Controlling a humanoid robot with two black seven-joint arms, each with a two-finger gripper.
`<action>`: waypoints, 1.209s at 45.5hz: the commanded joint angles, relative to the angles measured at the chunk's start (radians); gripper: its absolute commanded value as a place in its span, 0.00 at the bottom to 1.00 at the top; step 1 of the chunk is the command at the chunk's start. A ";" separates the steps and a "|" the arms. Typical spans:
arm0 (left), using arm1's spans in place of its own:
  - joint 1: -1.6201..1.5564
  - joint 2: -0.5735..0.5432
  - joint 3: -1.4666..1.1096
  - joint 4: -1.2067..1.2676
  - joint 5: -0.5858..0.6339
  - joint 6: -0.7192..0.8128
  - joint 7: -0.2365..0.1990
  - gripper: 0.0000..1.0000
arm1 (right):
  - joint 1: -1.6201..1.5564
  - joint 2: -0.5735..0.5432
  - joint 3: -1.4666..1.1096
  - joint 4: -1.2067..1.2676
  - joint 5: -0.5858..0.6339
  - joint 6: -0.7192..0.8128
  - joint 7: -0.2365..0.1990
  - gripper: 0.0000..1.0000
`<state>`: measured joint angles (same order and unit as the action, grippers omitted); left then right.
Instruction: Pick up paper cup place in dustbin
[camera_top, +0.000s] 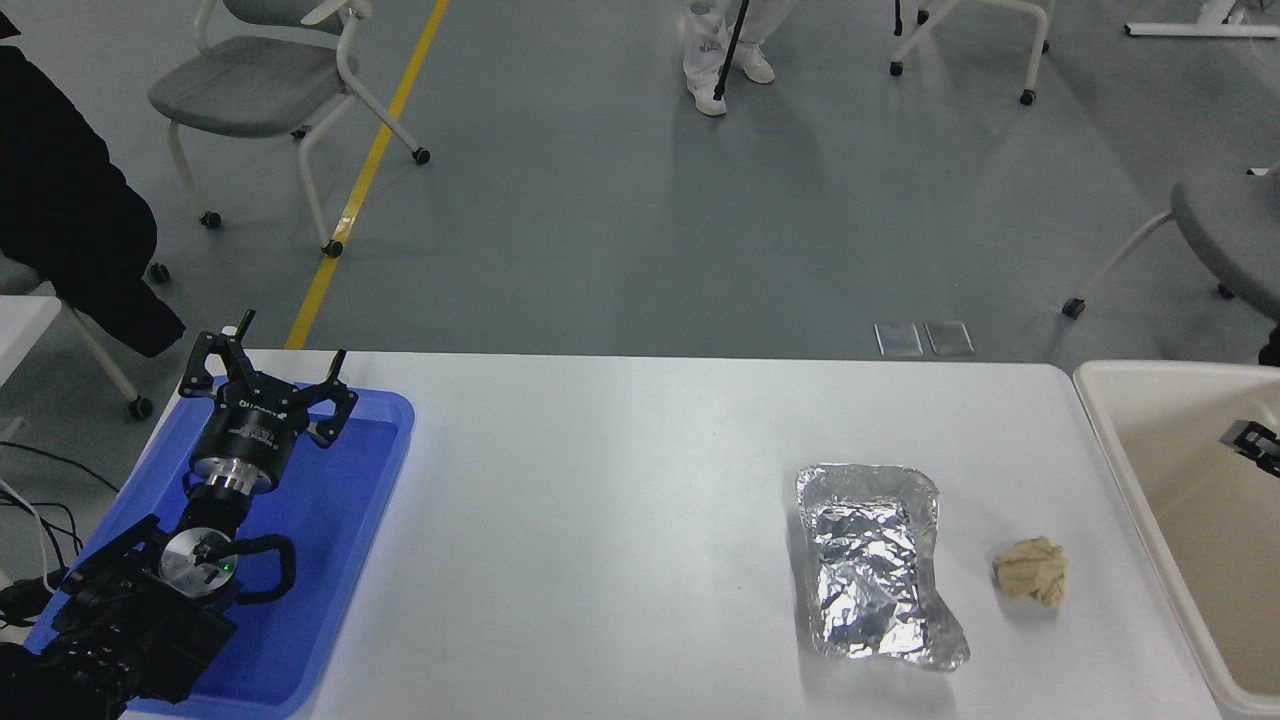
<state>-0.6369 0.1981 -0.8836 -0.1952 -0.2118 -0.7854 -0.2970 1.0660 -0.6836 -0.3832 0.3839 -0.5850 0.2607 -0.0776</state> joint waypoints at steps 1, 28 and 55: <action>-0.001 0.000 0.000 0.000 0.000 0.000 0.001 1.00 | 0.353 -0.093 -0.204 0.305 -0.049 0.075 -0.007 1.00; -0.001 0.000 0.000 0.000 0.000 0.000 0.001 1.00 | 0.897 0.220 -0.539 0.737 0.065 0.354 -0.007 1.00; 0.002 0.001 0.000 0.000 0.000 0.000 -0.001 1.00 | 1.160 0.481 -0.693 0.895 0.488 0.525 -0.100 1.00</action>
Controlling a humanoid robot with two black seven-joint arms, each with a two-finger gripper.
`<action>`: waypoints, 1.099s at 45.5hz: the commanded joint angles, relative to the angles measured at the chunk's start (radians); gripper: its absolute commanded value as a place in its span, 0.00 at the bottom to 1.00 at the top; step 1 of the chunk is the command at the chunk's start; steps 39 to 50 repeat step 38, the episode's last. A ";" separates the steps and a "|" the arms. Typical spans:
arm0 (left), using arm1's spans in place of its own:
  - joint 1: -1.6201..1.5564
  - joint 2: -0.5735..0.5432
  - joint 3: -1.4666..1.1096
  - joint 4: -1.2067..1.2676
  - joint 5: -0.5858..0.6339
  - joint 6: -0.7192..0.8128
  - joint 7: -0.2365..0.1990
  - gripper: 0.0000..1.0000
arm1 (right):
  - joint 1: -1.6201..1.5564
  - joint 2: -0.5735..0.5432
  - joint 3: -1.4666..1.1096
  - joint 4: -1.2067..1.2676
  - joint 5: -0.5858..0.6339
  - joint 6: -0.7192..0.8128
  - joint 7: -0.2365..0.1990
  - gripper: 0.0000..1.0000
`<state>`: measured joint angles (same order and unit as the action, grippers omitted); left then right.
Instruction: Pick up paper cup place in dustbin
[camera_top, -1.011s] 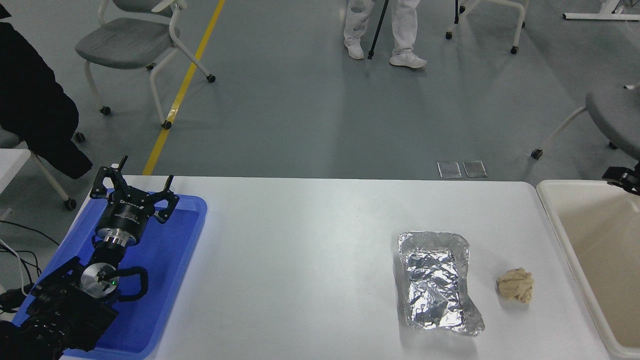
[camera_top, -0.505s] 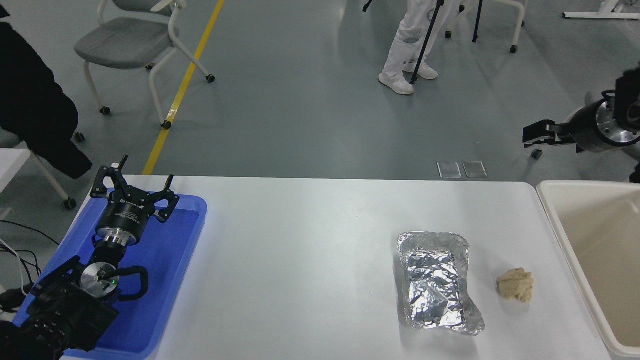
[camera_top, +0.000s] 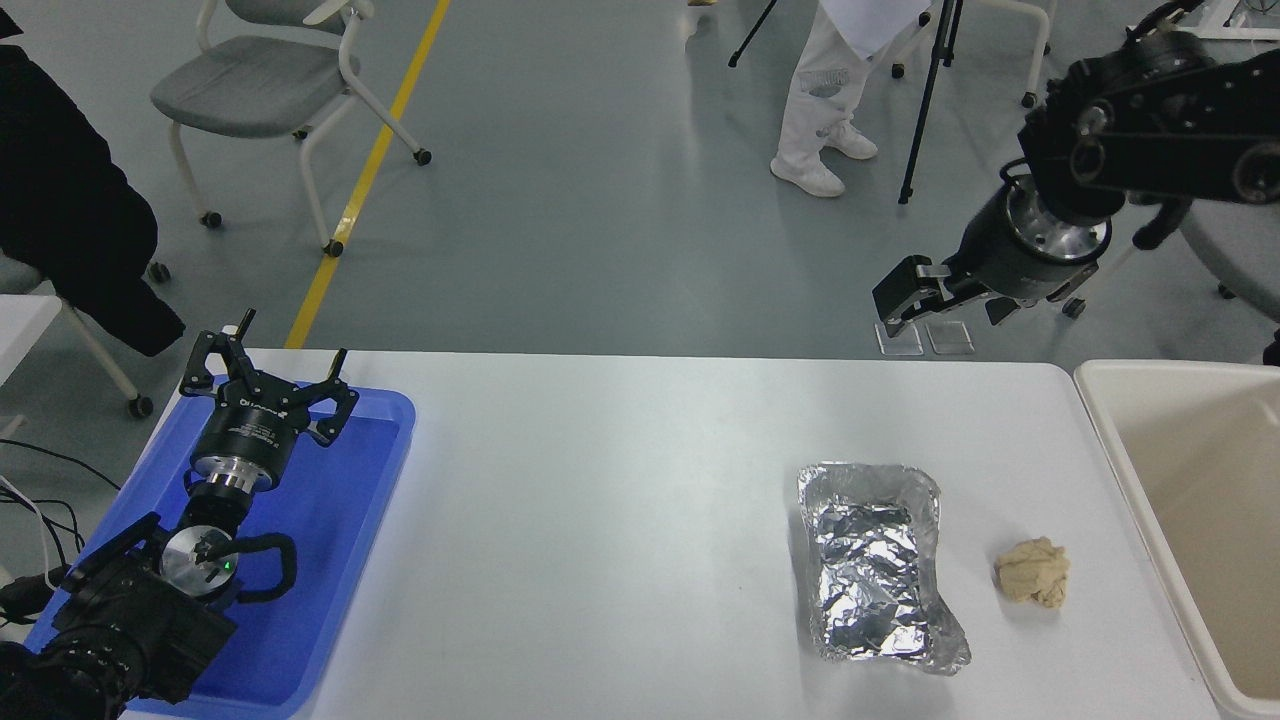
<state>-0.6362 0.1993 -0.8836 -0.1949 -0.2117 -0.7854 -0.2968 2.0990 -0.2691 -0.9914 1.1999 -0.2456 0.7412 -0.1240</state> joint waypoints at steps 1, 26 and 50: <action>0.001 0.000 0.000 0.000 0.000 0.000 -0.001 1.00 | 0.142 0.067 -0.096 0.092 0.155 0.044 -0.054 1.00; 0.001 0.000 0.000 0.000 -0.002 0.000 -0.001 1.00 | 0.352 0.030 -0.210 0.319 0.166 0.044 -0.052 1.00; 0.001 0.000 0.000 0.000 -0.002 0.000 -0.001 1.00 | 0.369 0.068 -0.199 0.319 0.190 0.044 -0.046 1.00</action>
